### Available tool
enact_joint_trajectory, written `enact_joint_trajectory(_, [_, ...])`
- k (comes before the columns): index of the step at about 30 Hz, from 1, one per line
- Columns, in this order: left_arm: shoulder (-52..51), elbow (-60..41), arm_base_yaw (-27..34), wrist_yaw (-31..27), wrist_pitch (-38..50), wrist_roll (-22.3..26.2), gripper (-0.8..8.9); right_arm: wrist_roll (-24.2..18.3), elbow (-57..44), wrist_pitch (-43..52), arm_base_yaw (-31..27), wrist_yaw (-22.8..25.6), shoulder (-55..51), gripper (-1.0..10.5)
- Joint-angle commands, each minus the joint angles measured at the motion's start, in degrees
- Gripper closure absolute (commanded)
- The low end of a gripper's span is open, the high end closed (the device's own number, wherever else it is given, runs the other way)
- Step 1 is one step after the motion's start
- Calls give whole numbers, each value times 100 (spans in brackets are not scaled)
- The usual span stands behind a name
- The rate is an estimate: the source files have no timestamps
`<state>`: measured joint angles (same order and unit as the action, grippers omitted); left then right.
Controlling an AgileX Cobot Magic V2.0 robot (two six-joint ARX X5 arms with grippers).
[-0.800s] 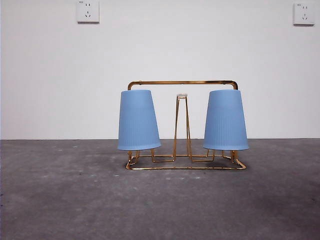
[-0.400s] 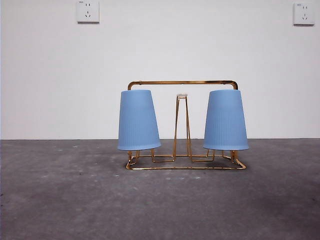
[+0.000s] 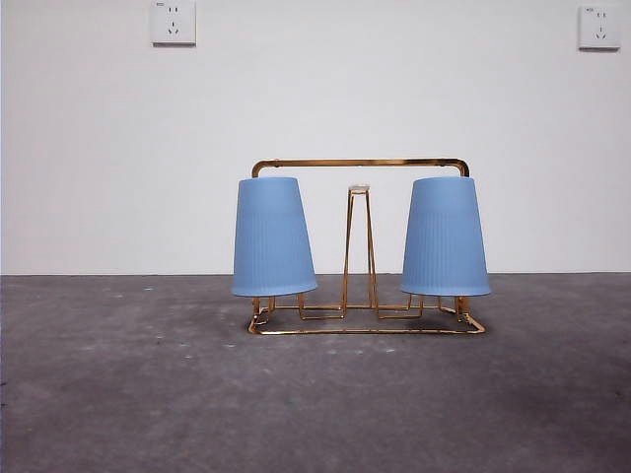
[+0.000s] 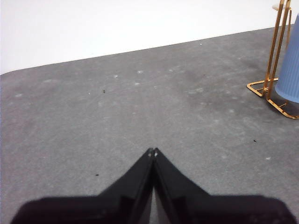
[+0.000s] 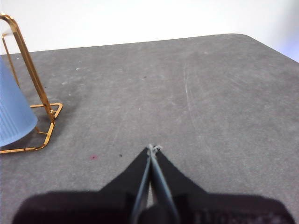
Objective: Pick up cup 1,put cup 1 in the cup rack,pick up cup 2,put cup 2 in the cup rack
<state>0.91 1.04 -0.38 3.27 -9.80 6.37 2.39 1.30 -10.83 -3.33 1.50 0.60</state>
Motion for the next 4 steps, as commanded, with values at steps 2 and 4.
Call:
enact_joint_trajectory(2, [2,-61,24,11,42,-35,814,61,-48,24,-2,9,-9,944])
enact_joint_trajectory(4, [2,-61,24,11,42,-35,814,61,-48,24,-2,11,-9,944])
